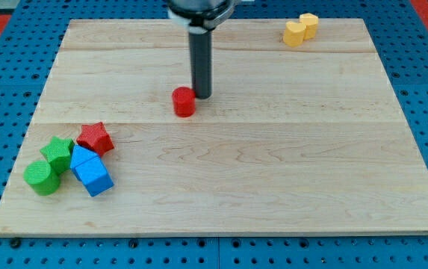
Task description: Move the arm to the top right corner of the board
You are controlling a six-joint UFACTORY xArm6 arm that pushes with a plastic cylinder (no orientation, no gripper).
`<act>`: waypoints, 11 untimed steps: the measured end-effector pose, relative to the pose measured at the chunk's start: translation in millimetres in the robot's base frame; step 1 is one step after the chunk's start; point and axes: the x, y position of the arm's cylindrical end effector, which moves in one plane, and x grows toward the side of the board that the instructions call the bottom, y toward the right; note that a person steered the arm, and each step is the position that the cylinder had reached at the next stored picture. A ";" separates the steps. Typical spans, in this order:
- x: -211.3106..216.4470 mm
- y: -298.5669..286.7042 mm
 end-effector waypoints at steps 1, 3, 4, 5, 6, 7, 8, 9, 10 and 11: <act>33.4 -65.2; 81.2 -93.4; 39.1 24.1; -10.4 165.7; -73.1 299.6; -145.2 355.5; -206.7 355.0; -208.3 339.7; -203.8 268.1; -203.7 210.0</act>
